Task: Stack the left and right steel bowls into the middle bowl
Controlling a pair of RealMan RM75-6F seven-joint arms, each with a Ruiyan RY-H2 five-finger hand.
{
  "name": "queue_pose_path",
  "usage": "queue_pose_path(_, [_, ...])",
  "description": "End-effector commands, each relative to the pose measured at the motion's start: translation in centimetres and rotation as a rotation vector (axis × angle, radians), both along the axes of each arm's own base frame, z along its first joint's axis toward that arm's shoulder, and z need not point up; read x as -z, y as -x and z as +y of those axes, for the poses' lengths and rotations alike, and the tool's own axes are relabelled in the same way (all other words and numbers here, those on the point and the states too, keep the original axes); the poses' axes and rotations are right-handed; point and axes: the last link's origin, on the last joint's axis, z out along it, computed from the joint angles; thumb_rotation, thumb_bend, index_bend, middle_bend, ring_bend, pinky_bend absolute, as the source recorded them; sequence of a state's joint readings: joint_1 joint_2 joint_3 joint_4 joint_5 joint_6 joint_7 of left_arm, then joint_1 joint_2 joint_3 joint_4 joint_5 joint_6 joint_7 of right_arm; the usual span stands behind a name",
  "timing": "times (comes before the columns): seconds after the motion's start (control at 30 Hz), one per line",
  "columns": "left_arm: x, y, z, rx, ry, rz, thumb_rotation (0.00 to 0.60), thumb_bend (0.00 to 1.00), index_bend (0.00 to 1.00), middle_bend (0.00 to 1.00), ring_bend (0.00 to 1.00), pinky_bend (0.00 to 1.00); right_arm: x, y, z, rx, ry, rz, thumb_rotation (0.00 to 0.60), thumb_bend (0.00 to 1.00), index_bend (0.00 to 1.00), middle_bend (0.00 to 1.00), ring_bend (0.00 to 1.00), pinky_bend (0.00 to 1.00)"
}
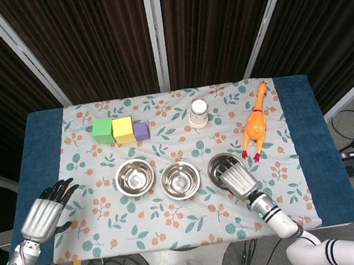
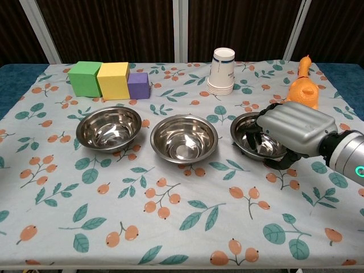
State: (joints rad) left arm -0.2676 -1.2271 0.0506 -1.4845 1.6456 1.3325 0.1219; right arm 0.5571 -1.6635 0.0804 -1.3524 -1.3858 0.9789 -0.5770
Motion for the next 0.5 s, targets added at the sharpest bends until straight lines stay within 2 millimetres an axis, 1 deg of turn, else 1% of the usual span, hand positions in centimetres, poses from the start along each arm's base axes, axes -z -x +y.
queue_pose_path(0.03, [0.02, 0.09, 0.02, -0.003, 0.004, -0.001, 0.6, 0.06, 0.19, 0.18, 0.13, 0.27, 0.26, 0.05, -0.02, 0.001, -0.005, 0.011, 0.6, 0.28, 0.54, 0.48, 0.29, 0.2])
queue_pose_path(0.23, [0.03, 0.05, 0.12, -0.003, 0.008, -0.006, 0.6, 0.06, 0.19, 0.18, 0.13, 0.27, 0.52, 0.24, 0.02, 0.008, -0.008, 0.028, 0.6, 0.32, 0.6, 0.51, 0.29, 0.2])
queue_pose_path(0.37, [0.07, 0.06, 0.14, -0.007, 0.013, -0.011, 0.6, 0.06, 0.19, 0.18, 0.13, 0.27, 0.47, 0.33, 0.1, 0.004, 0.004, 0.031, 0.6, 0.34, 0.65, 0.55, 0.33, 0.22])
queue_pose_path(0.5, [0.11, 0.07, 0.15, -0.01, 0.015, -0.014, 0.6, 0.06, 0.19, 0.18, 0.13, 0.27, 0.34, 0.46, 0.14, 0.004, 0.013, 0.035, 0.6, 0.36, 0.67, 0.56, 0.33, 0.23])
